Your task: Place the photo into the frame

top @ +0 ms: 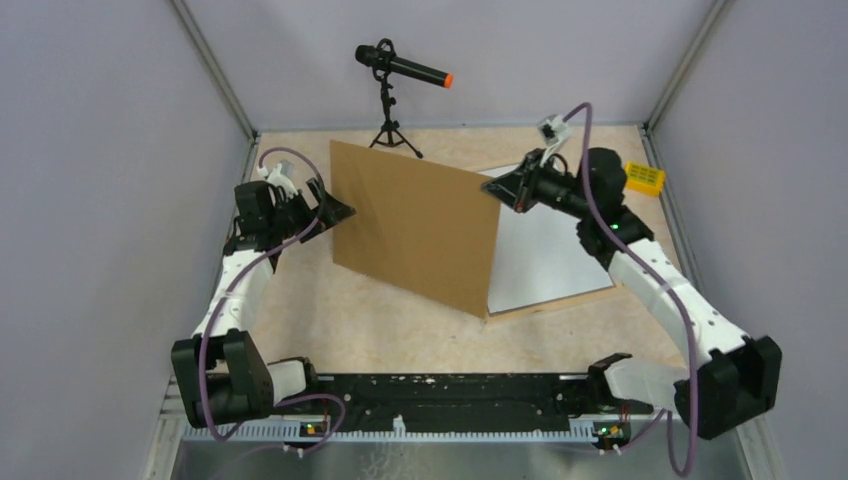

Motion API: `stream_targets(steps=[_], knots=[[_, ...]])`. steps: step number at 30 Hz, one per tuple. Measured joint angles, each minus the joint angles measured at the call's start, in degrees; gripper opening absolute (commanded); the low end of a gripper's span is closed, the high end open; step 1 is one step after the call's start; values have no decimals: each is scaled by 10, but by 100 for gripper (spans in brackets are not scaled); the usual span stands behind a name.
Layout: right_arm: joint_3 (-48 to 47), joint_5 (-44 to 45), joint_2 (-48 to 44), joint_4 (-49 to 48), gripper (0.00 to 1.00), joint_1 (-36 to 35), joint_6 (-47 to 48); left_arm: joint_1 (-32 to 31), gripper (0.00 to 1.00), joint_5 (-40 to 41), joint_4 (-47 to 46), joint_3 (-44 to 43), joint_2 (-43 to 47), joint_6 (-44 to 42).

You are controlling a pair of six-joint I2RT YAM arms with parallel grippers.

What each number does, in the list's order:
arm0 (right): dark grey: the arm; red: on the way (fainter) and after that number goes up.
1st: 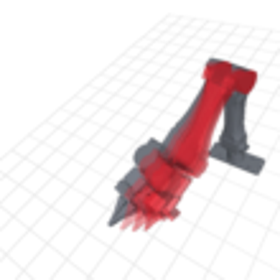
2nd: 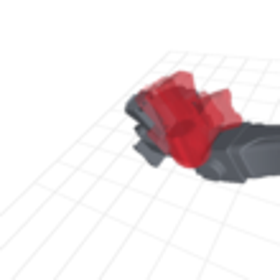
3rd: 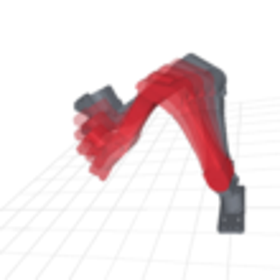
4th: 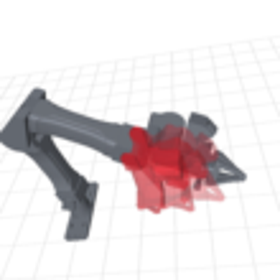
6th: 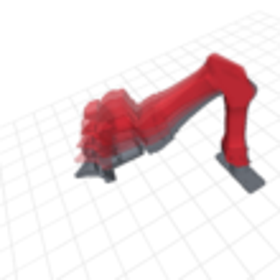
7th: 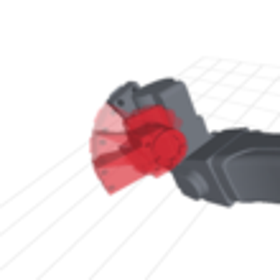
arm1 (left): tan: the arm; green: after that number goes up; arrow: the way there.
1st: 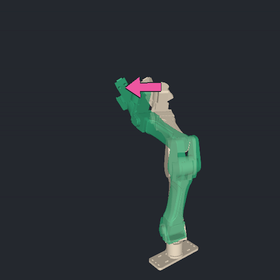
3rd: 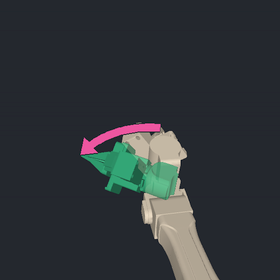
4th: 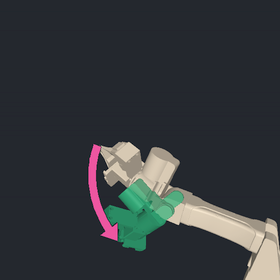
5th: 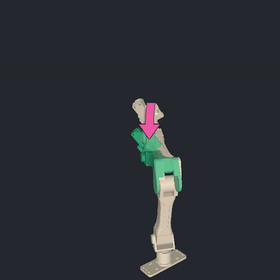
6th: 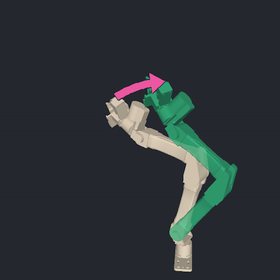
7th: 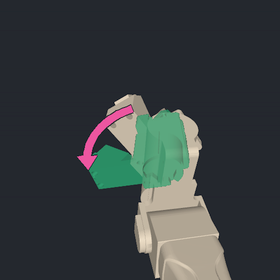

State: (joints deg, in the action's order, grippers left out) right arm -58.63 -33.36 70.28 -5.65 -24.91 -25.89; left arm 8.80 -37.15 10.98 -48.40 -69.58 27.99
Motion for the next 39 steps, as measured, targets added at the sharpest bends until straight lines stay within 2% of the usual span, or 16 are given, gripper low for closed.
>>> stream_targets(steps=[4, 10, 14, 19, 23, 31, 39], knots=[[-38, 3, -69, 116, 0, 38, 85, -4, 99, -1, 8, 0, -5, -8], [-164, 34, -72, 263, 0, 36, 189, -10, 99, -6, 6, 4, -5, -14], [-239, 80, -68, 325, 0, 37, 243, -16, 99, -11, 7, 9, -5, -14], [-332, 138, -52, 362, 0, 40, 301, -28, 99, -14, 6, 11, -5, -17], [-380, 153, -43, 378, 0, 40, 335, -32, 99, -14, 5, 21, -5, -22], [-409, 174, -18, 384, 0, 41, 416, -33, 99, -28, -8, 37, -18, -22], [-415, 155, 7, 401, 0, 40, 568, -33, 99, -40, -13, 40, -20, -22]])
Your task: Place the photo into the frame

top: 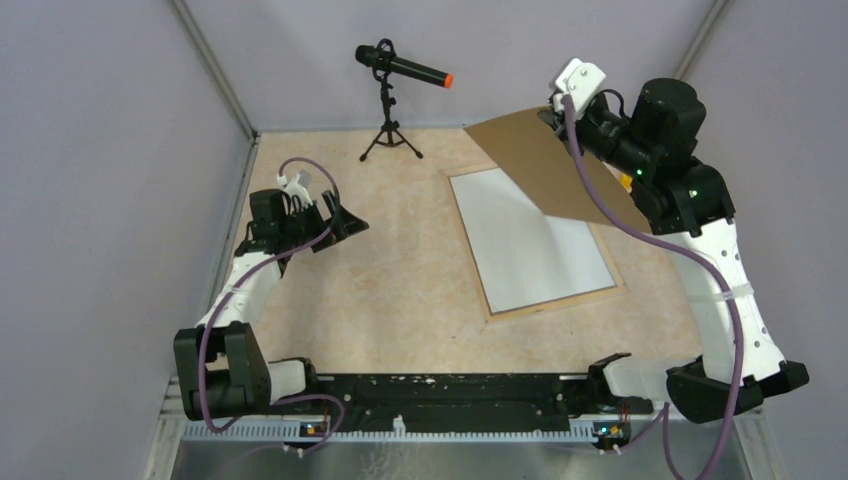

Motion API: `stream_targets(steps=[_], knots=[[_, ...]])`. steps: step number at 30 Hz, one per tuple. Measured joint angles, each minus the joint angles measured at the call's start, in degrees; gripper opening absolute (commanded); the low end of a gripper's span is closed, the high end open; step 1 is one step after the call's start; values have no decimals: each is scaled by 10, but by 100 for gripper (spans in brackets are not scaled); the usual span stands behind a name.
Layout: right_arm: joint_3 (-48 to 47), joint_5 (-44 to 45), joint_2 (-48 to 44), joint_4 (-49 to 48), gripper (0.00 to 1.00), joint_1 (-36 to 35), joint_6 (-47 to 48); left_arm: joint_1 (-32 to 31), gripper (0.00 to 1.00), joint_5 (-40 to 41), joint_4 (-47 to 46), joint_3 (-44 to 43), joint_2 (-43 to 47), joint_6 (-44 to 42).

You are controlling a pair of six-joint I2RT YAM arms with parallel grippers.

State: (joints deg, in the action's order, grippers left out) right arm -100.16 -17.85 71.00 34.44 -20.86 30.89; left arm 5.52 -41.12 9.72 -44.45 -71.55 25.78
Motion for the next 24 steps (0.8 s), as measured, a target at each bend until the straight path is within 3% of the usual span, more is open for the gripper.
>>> stream_targets(steps=[9, 14, 24], knots=[[-25, 27, 60, 37, 0, -35, 212, 0, 99, -5, -7, 1, 0, 0], [-31, 24, 83, 57, 0, -69, 283, 0, 99, -7, -7, 1, 0, 0], [87, 64, 84, 45, 0, -150, 384, 0, 99, -16, -11, 1, -2, 1]])
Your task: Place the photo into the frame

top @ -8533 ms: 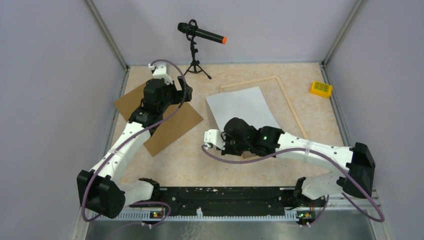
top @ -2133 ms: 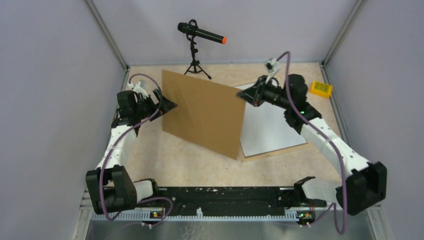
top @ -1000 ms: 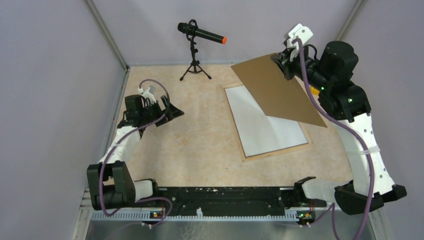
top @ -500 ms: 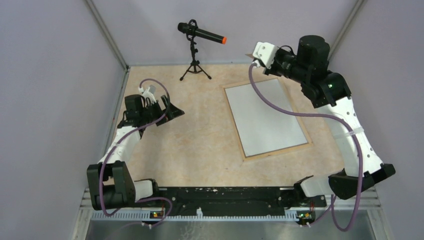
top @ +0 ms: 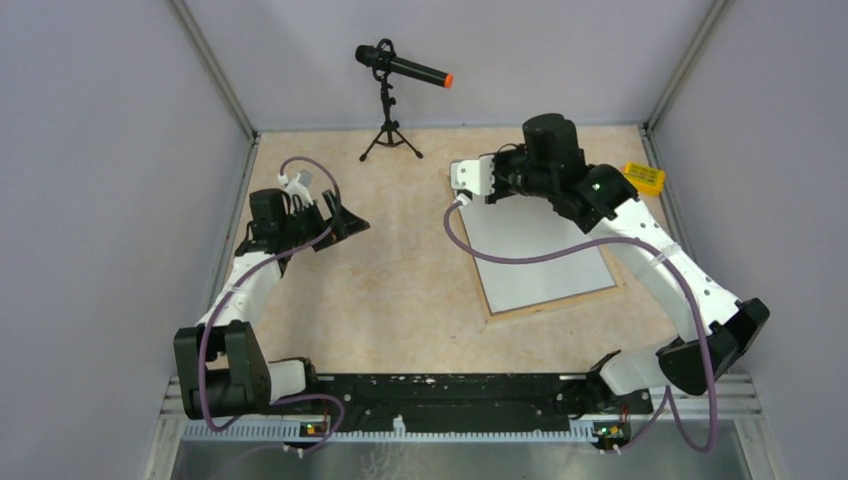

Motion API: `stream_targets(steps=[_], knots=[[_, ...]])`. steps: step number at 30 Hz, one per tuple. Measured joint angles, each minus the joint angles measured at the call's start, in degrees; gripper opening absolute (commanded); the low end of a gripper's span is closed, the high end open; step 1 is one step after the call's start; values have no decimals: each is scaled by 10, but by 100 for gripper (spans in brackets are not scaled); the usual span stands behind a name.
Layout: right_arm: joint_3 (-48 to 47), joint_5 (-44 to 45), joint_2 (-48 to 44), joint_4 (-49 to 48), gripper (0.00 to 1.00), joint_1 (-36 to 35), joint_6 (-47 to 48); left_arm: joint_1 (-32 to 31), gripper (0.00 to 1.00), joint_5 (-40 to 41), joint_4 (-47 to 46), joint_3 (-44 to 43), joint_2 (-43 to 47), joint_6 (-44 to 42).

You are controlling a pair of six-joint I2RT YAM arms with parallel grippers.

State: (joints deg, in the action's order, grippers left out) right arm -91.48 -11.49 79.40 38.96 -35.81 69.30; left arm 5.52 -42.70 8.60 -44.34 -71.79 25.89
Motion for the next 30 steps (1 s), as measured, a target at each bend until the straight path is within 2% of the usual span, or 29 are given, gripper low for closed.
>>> stream_targets(steps=[18, 30], knots=[[171, 35, -44, -74, 0, -84, 56, 0, 99, -12, -13, 0, -3, 10], [249, 32, -124, -89, 0, -87, 52, 0, 99, -12, -15, 7, -3, 10]])
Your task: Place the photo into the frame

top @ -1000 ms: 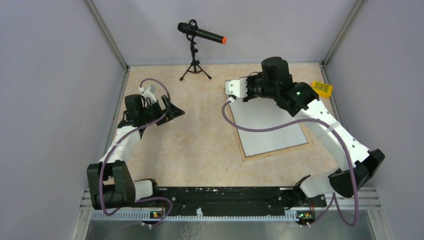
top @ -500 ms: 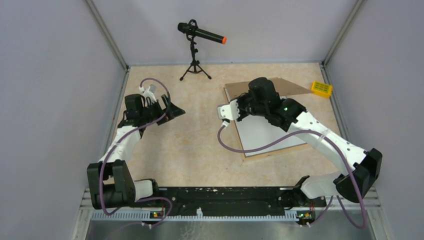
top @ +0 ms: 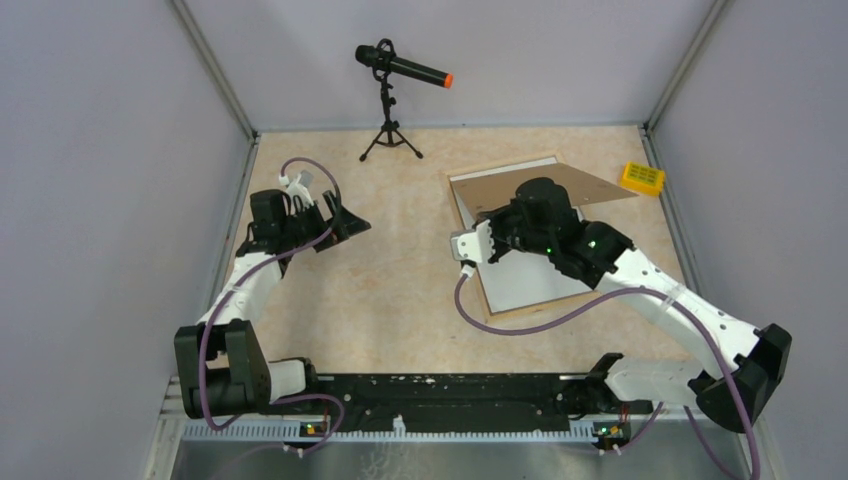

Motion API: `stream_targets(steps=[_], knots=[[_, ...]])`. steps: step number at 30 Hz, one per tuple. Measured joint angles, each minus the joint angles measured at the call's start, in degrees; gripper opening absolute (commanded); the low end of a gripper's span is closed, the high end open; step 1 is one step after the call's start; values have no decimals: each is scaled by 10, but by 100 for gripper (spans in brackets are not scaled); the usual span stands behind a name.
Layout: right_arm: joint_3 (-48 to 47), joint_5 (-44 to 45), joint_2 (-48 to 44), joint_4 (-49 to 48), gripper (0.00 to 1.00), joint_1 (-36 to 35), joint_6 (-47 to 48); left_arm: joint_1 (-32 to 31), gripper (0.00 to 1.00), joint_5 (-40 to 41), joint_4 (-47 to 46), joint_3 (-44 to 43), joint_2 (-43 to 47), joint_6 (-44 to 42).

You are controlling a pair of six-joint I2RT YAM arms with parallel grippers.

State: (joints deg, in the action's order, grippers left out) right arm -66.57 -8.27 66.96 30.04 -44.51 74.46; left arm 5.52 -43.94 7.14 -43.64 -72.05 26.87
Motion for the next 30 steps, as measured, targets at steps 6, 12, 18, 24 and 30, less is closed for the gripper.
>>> stream_targets(steps=[6, 12, 18, 24, 30], knots=[[53, -5, -26, -24, 0, 0, -2, 0, 99, 0, 0, 1, 0, 0], [119, -6, -53, -73, 0, 0, -4, 0, 99, 0, 0, 3, 0, 0], [191, -9, -85, -128, 18, 0, -13, 0, 99, 0, -1, 3, 0, 0], [275, -13, -106, -150, 51, -7, -54, 0, 99, 0, -1, 3, 0, 0], [287, 5, -108, -142, 99, -31, -124, 0, 99, 0, -1, 3, 0, 0]])
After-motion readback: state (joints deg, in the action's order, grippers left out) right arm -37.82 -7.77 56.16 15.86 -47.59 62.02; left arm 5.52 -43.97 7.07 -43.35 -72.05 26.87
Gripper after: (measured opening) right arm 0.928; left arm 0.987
